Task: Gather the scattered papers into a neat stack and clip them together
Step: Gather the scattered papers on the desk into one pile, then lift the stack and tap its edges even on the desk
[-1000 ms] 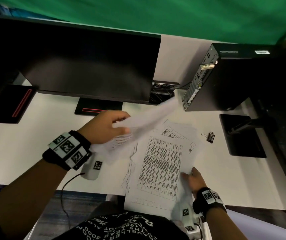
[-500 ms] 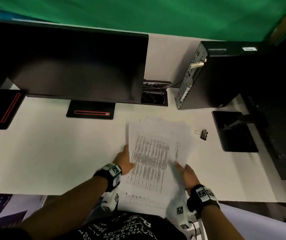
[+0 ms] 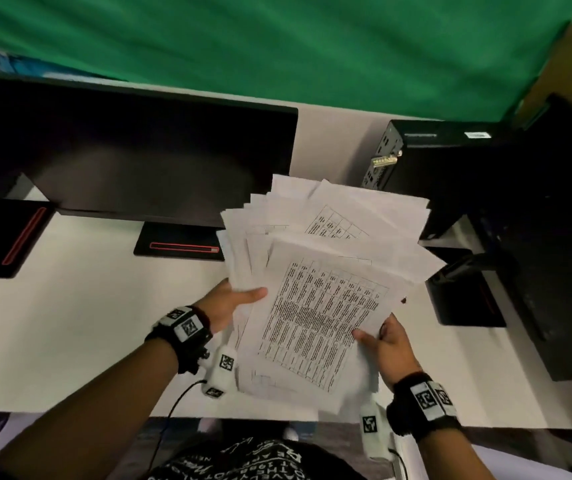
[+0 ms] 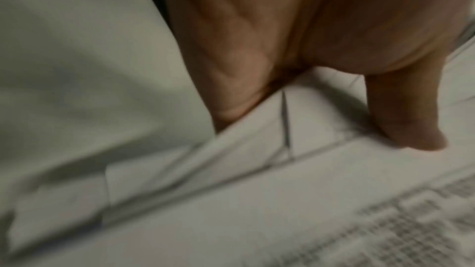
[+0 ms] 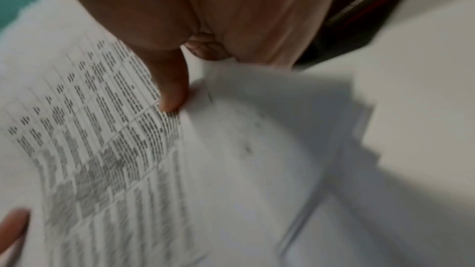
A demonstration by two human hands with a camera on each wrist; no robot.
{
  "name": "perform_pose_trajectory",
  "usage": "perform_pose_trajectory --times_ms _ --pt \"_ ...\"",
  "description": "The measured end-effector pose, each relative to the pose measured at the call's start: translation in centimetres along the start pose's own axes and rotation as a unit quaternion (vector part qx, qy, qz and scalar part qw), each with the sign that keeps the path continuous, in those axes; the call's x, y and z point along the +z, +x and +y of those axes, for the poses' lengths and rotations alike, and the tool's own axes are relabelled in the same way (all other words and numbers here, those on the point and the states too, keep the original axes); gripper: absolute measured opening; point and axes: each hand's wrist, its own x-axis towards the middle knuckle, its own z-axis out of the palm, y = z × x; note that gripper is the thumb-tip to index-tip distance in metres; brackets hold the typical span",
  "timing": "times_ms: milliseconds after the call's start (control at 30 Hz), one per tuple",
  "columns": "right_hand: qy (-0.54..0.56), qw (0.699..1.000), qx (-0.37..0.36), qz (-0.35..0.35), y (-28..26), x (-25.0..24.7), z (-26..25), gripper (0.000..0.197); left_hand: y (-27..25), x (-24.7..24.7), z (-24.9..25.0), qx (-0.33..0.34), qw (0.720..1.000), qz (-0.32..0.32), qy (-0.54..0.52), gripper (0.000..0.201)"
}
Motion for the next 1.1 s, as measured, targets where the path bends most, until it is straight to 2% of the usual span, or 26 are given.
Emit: perform_pose_trajectory --times_ms 33,133,233,367,467,567,633,767,867,1000,1100 --pt "0.011 1.000 -0.013 0.004 0.3 0.5 -1.5 0.036 -0.5 0.6 1.7 0.040 0.999 0.010 -0.006 0.061" --pt "0.038 0.998 -0.046 0.022 1.1 2.6 -4.9 0.032 -1.7 1.1 5.3 0.158 0.978 0.106 0.084 0.042" --pt "0.019 0.997 -0.058 0.044 2.3 5.0 -6.0 0.027 -2.1 0.4 5.5 0.197 0.964 0.135 0.115 0.032" --pt "0.035 0.996 -0.065 0.057 2.8 7.3 -5.6 0.044 -2.1 -1.1 4.5 0.164 0.969 0.157 0.098 0.036" --pt "0.047 0.995 -0.074 0.056 2.6 7.8 -5.7 0.055 -2.2 -2.1 4.3 0.137 0.971 0.182 0.071 0.053" --pt "0.060 0.994 -0.060 0.072 2.5 7.6 -6.0 0.058 -2.6 -2.6 4.5 0.142 0.971 0.186 0.057 0.046" --pt "0.076 0.992 -0.058 0.081 2.4 7.3 -6.2 0.065 -2.8 -2.9 4.5 0.139 0.974 0.175 0.051 0.049" --pt "0.093 0.990 -0.071 0.083 1.9 7.5 -6.8 0.061 -2.9 -3.2 4.6 0.142 0.978 0.147 0.043 0.062" --pt "0.091 0.987 -0.088 0.095 1.9 7.5 -7.1 0.059 -3.0 -3.4 5.5 0.165 0.976 0.138 0.044 0.050" --pt "0.071 0.992 -0.065 0.083 2.2 7.8 -5.9 0.064 -2.7 -3.5 5.5 0.160 0.977 0.135 0.049 0.052" --pt "0.044 0.992 -0.073 0.089 2.4 8.3 -6.0 0.046 -2.4 -2.7 5.3 0.159 0.971 0.165 0.067 0.043"
